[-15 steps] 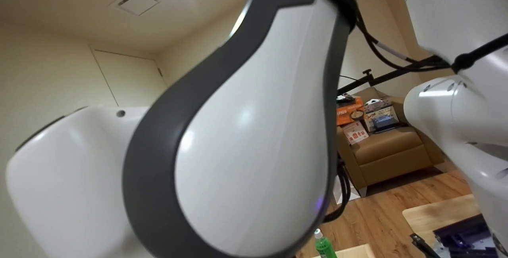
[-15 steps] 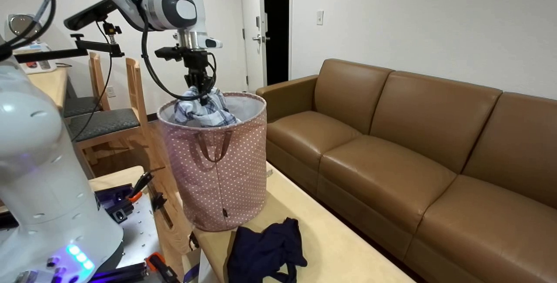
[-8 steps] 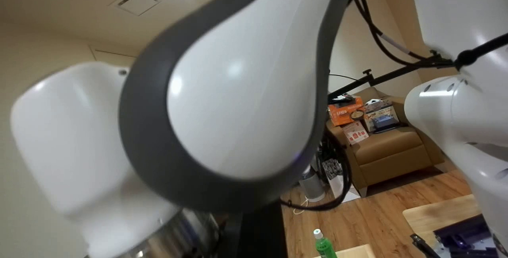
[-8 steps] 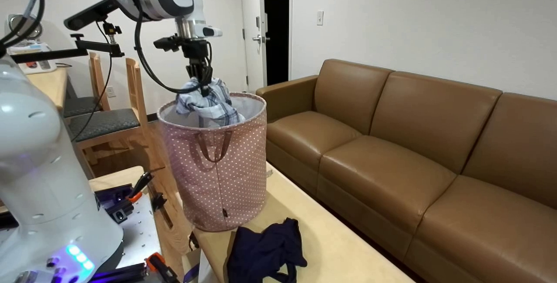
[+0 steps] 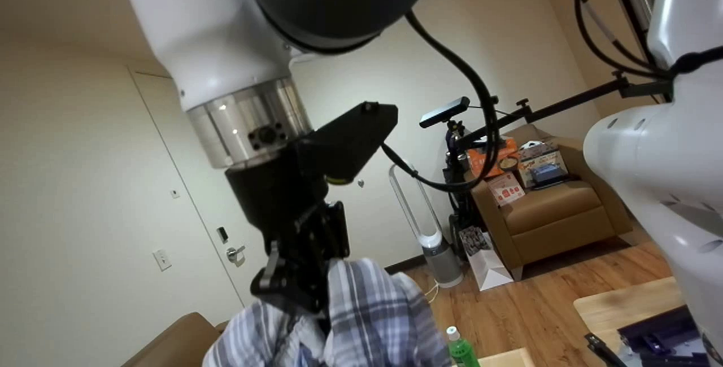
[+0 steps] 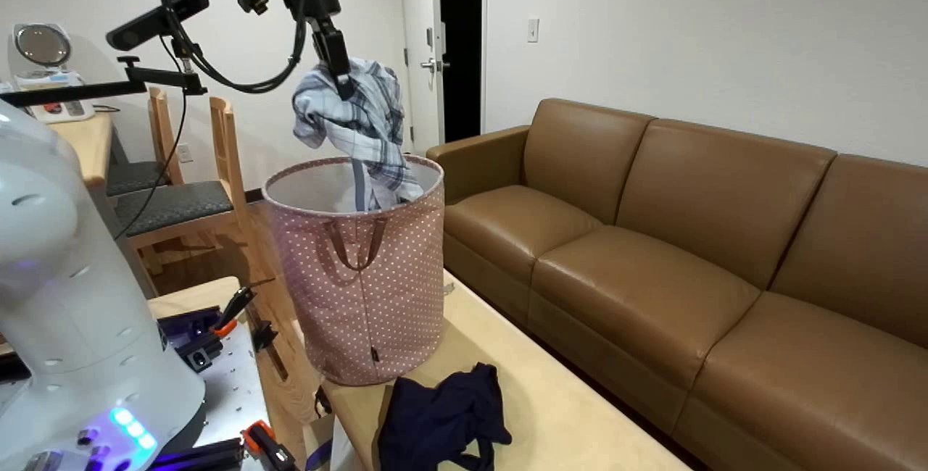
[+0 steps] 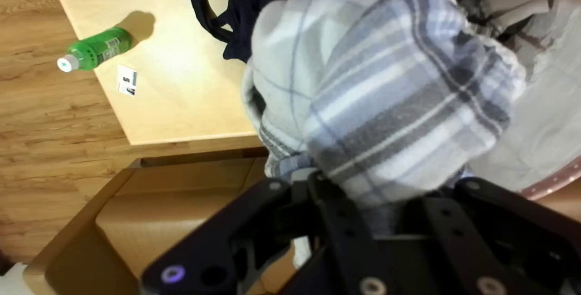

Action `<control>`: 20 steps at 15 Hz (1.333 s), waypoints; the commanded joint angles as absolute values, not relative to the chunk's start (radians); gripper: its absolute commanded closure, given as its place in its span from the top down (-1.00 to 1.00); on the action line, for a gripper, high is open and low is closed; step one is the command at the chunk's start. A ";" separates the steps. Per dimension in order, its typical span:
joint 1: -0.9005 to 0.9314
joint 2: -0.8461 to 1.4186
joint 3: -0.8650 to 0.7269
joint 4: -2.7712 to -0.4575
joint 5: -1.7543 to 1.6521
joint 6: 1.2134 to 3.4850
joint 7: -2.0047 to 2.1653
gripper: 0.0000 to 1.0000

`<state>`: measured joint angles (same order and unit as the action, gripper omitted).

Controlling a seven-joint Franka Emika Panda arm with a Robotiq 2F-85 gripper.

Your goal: Remove the checkered shirt from the pink laundry bag

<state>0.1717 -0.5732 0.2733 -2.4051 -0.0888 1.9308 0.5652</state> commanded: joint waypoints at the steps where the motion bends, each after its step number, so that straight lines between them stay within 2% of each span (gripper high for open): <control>1: 0.137 -0.603 0.287 -2.410 -0.077 1.929 0.555 -0.49; 2: 0.132 -0.621 0.285 -2.420 -0.076 1.929 0.554 -0.49; 3: 0.131 -0.630 0.285 -2.428 -0.076 1.930 0.553 -0.78; 6: 0.089 -0.593 0.279 -2.423 -0.059 1.968 0.626 -0.78; 15: -0.149 -0.603 0.121 -2.396 -0.090 2.014 0.748 -0.78; 20: -0.264 -0.592 0.102 -2.385 -0.141 2.000 0.891 -0.78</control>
<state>-0.2078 -0.6025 0.1073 -2.4123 -0.1000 2.0126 0.7950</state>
